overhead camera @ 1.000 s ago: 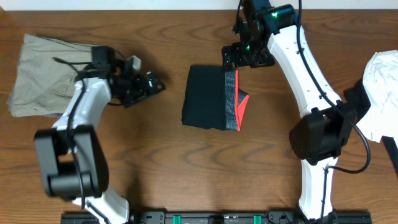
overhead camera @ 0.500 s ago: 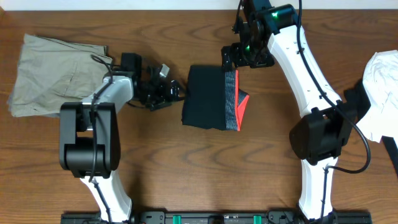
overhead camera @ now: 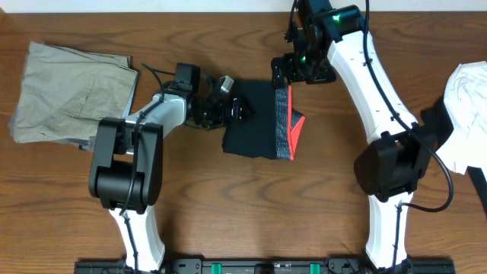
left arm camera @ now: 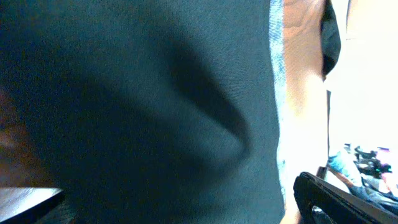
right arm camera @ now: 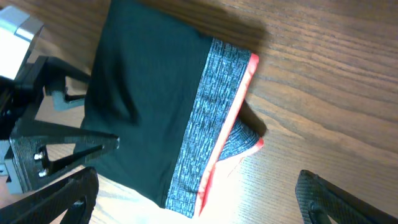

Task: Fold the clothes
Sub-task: 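Move the left gripper right and grasp the folded leggings bundle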

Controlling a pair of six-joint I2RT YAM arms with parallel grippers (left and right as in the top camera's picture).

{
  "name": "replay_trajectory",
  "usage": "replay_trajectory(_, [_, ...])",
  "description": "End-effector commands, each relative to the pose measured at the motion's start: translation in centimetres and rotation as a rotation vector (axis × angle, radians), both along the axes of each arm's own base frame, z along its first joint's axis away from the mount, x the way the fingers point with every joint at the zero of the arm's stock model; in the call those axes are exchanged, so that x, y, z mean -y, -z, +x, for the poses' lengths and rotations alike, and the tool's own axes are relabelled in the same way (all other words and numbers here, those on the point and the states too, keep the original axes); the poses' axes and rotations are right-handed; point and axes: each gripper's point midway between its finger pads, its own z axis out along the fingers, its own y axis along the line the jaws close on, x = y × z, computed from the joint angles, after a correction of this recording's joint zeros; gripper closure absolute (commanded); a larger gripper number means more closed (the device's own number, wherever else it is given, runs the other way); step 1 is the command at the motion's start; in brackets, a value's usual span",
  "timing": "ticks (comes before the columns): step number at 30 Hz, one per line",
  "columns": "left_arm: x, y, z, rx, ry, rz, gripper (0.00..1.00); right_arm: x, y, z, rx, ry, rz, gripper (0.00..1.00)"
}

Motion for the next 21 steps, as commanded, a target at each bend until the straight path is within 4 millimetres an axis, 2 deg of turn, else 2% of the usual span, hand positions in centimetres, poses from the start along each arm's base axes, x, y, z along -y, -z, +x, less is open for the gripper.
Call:
replay_trajectory(1, [-0.7,5.0,-1.2,-0.113,-0.032,0.086,0.02,0.1,-1.5,0.1,0.030,0.003,0.018,0.01])
replay_trajectory(4, [-0.8,5.3,-1.2,-0.114,-0.032,0.086,0.01,0.1,-1.5,0.1,0.031,0.002,0.019,0.01])
replay_trajectory(7, [-0.7,5.3,-1.1,-0.108,-0.031,0.086,0.20,0.1,-1.5,0.1,0.032,0.002,0.019,0.01])
replay_trajectory(10, [-0.4,5.2,-1.0,-0.092,-0.021,0.084,0.34,0.1,-1.5,0.1,0.032,0.002,0.019,0.01])
replay_trajectory(12, [0.0,5.2,-1.0,-0.077,-0.013,0.085,0.51,0.1,-1.5,0.1,0.031,0.003,0.019,0.01])
replay_trajectory(15, [0.6,5.1,-0.9,-0.060,-0.001,0.082,0.86,0.1,-1.5,0.1,0.030,0.003,0.018,0.01])
replay_trajectory(16, [0.7,5.0,-0.9,-0.055,0.001,0.081,0.91,0.1,-1.5,0.1,0.029,0.003,0.018,0.01])
replay_trajectory(17, [0.7,5.0,-0.8,-0.051,0.003,0.080,0.94,0.1,-1.5,0.1,0.029,0.003,0.018,0.01])
replay_trajectory(21, [0.8,4.6,-0.2,0.012,0.036,0.081,0.94,0.2,-1.5,0.1,0.028,0.004,0.017,0.01])
